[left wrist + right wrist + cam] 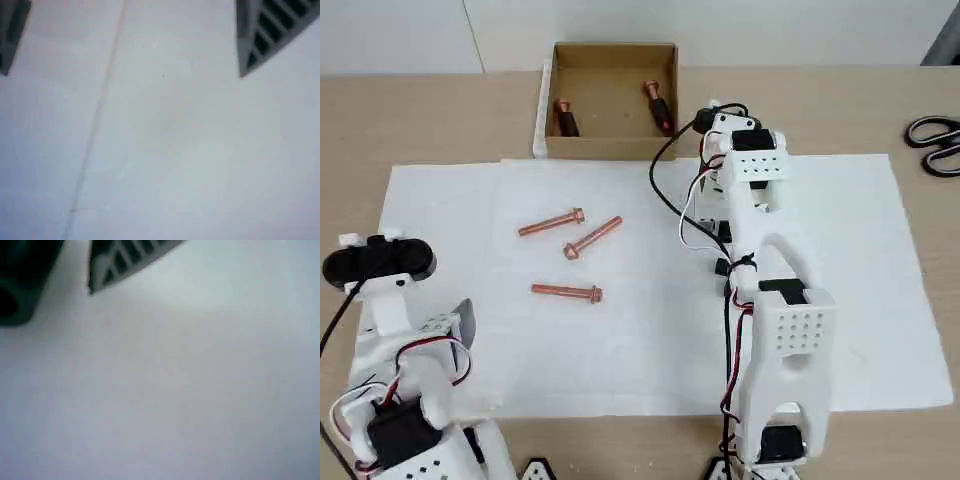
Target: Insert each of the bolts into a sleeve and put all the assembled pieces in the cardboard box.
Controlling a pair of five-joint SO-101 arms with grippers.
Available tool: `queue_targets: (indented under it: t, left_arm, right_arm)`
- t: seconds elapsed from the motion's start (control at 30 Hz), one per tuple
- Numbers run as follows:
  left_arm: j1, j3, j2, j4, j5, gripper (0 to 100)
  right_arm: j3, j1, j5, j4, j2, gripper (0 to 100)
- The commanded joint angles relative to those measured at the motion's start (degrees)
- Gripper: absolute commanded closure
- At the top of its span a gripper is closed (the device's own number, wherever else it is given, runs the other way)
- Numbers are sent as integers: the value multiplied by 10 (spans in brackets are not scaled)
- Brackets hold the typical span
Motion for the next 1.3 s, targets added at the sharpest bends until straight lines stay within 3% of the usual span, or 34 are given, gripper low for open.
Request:
queue_targets:
  t: [0.0, 0.2, 0.4, 0.7, 0.9, 1.17, 1.27]
  left_arm:
    - [-2, -22, -2, 3, -4, 724]
    - [-2, -22, -2, 3, -4, 724]
    - [-4, -22, -3, 3, -4, 724]
    - [-4, -22, -4, 3, -4, 724]
    - [-4, -22, -3, 3, -4, 724]
    - [-4, -26, -2, 3, -5, 724]
    - [-4, -41, -1, 3, -6, 724]
  right_arm:
    - [-28, 1, 6, -5, 0, 751]
    - [-28, 0, 14, -12, 27, 752]
    - [-28, 0, 15, -12, 29, 846]
    - [-28, 2, 16, -6, 29, 853]
    - [-28, 15, 16, -5, 29, 998]
    - [-34, 48, 17, 7, 27, 985]
    - [-79, 60, 33, 70, 8, 985]
